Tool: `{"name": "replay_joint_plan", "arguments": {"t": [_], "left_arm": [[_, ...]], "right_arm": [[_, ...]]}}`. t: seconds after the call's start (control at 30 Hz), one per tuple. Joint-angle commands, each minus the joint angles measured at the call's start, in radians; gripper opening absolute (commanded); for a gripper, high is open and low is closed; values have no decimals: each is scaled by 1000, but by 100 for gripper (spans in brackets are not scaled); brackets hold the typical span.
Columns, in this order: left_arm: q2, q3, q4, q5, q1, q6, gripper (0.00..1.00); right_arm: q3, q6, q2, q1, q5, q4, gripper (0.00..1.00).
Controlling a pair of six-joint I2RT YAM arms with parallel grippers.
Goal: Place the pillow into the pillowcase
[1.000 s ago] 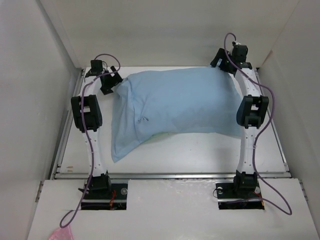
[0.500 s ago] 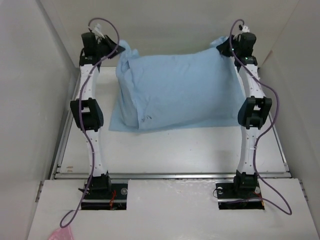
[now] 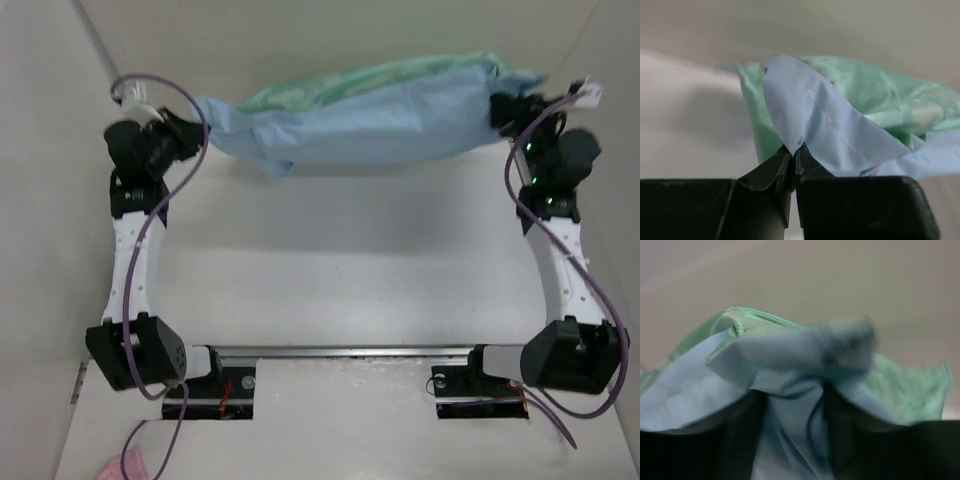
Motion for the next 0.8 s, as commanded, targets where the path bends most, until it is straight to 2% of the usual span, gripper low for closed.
{"name": "replay_joint_plan", "arguments": {"t": [0.0, 0.03, 0.07, 0.1, 0.13, 0.2, 0.23, 0.37, 0.4, 0.53, 0.63, 0.77], "left_arm": [[-27, -334, 8, -92, 9, -49, 4], [-47, -391, -3, -102, 9, -50, 21], [-68, -437, -33, -141, 9, -65, 60], [-103, -473, -154, -190, 9, -65, 99], [-122, -473, -220, -338, 9, -80, 100], [-194, -441, -343, -468, 9, -143, 100], [-223, -432, -387, -505, 9, -163, 100], [-369, -406, -351, -541, 9, -205, 100], [-390, -406, -340, -541, 9, -193, 100], [-441, -340, -340, -567, 9, -182, 100], [-452, -327, -339, -550, 9, -172, 100], [-452, -337, -330, -513, 9, -172, 100]], "right_arm": [[-426, 94, 2, 2, -8, 23, 65], [-495, 105, -20, 2, -29, 10, 81], [-557, 105, -49, 2, -25, -17, 100], [-644, 114, -128, 2, -1, -43, 100], [-658, 115, -185, 2, 45, -165, 100], [-658, 168, -325, 2, 178, -276, 100], [-658, 168, -474, 2, 208, -315, 100], [-600, 168, -751, 2, 392, -347, 100], [-582, 168, -776, 2, 436, -366, 100], [-427, 168, -758, 2, 475, -528, 100], [-364, 119, -671, 2, 396, -605, 100], [-333, 138, -576, 2, 321, -637, 100]]}}
